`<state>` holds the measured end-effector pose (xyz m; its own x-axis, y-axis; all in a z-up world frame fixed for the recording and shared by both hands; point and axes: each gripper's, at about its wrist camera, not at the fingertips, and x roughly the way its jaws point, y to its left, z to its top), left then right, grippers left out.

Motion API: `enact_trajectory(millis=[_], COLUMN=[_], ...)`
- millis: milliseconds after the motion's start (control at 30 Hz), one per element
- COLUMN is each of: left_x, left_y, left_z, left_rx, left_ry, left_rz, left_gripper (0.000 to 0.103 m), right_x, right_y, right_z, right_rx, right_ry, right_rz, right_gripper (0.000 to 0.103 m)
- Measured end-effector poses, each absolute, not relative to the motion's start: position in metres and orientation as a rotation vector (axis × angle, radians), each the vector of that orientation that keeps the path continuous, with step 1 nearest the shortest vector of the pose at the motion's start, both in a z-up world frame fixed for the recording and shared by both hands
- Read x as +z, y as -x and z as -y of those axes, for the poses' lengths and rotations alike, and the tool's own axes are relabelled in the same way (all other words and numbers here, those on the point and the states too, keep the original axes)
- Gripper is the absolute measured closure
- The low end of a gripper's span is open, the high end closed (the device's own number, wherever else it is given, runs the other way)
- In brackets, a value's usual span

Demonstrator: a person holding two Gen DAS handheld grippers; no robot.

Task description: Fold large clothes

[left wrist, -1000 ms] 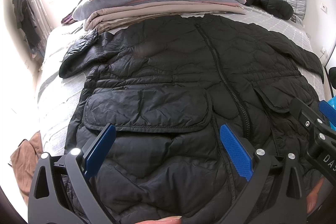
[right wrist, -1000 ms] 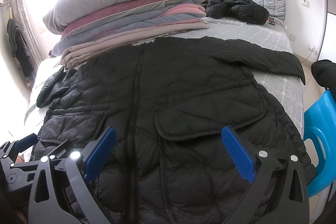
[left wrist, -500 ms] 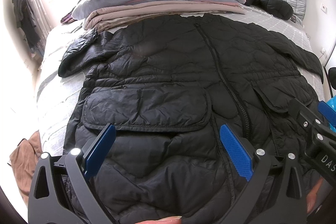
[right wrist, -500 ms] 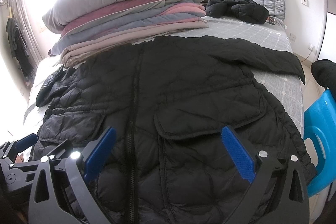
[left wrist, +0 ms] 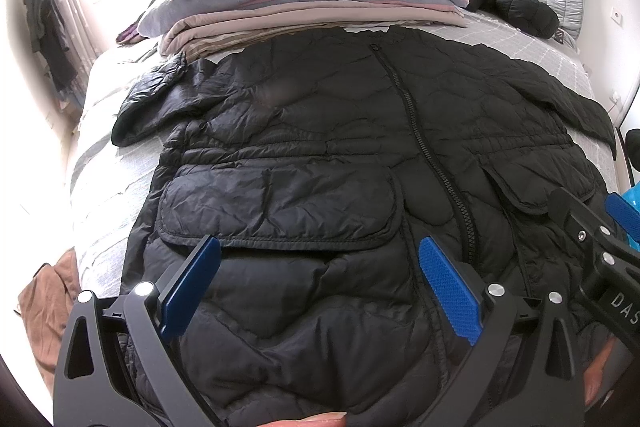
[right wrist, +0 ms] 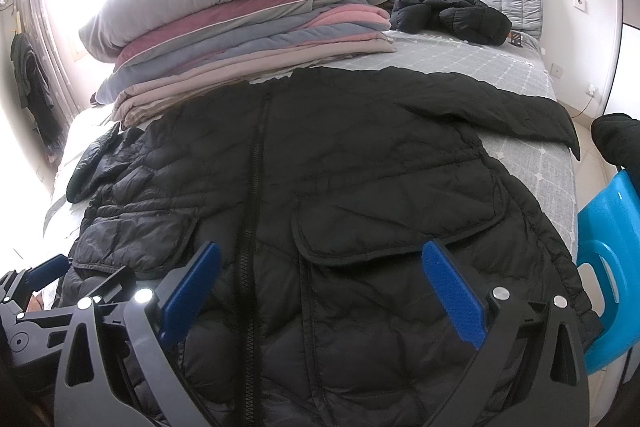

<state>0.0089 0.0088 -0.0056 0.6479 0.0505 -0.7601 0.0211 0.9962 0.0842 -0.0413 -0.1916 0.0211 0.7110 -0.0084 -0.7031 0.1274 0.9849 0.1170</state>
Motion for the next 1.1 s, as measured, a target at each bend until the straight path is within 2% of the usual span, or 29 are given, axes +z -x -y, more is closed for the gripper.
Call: enact_trajectory(millis=[533,733,933,1100], left_x=[-0.011,0.001,0.008,0.009], left_y=[-0.010,-0.008,-0.013,-0.019], left_z=[-0.013,-0.021,-0.053,-0.058], left_rx=[0.029,0.027,-0.044,-0.093], left_ry=[-0.089,-0.070,0.108,0.175], left_rz=[-0.878,-0.843,-0.843,-0.850], left_gripper=[0.007,0.007,0.007,0.007], right_x=[0.018,0.042,0.045,0.014], right_y=[0.039,0.045,0.024,0.001], right_z=[0.192,0.210,0.325,0.456], right_rx=[-0.097,-0.093,-0.007,-0.093], right_ry=[-0.150,-0.177,-0.535,-0.811], right_rz=[-0.793,-0.717,-0.771,-0.827], right_gripper=[0.006,0.006,0.006,0.006])
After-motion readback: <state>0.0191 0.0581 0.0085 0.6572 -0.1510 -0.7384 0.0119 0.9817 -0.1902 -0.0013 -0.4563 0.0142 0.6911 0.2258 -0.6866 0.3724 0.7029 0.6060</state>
